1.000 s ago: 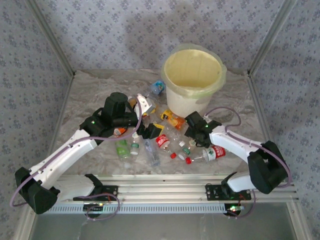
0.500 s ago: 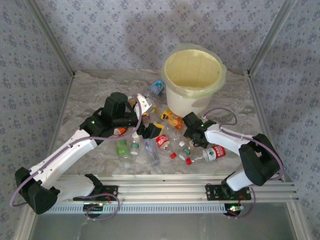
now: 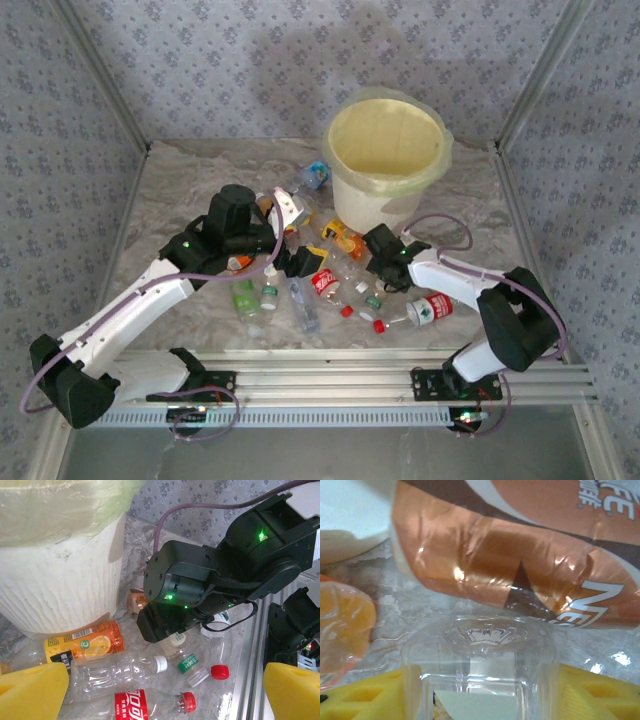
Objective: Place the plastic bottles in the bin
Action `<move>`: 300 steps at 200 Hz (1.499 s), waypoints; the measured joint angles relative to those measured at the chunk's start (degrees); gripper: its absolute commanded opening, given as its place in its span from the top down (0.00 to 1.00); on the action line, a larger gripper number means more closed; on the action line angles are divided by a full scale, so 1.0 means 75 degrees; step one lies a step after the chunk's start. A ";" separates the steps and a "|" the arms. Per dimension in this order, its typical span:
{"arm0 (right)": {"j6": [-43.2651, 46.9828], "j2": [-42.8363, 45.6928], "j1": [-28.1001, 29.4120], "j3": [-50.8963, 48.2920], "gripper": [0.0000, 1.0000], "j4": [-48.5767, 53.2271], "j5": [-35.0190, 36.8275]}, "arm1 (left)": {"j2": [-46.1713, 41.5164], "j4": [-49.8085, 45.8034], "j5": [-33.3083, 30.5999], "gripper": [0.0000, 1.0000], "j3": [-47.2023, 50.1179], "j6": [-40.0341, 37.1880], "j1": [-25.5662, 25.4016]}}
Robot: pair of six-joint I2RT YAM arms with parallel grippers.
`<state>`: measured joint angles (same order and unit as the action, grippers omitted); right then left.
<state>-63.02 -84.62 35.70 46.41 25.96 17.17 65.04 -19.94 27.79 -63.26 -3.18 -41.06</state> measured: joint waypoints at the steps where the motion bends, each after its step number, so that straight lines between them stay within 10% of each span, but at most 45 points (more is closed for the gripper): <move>1: 0.0000 0.0006 0.0000 0.0000 0.36 -0.0006 0.0003 | 0.0000 0.0000 0.0000 0.00 0.0000 0.0000 0.0000; 193: 0.3287 0.4922 0.0545 -0.0134 0.50 -0.0134 0.0052 | -0.0070 0.0734 0.0440 0.00 0.0067 0.0889 0.0000; 300: 0.5272 0.4115 0.0373 0.3238 0.51 0.0592 -0.0399 | -0.0825 0.1781 -0.0052 0.00 0.0600 0.1839 0.0000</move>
<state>-23.49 -53.76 38.50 70.70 30.39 14.17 58.85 -6.59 27.40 -58.76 10.61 -41.06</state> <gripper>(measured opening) 0.521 0.995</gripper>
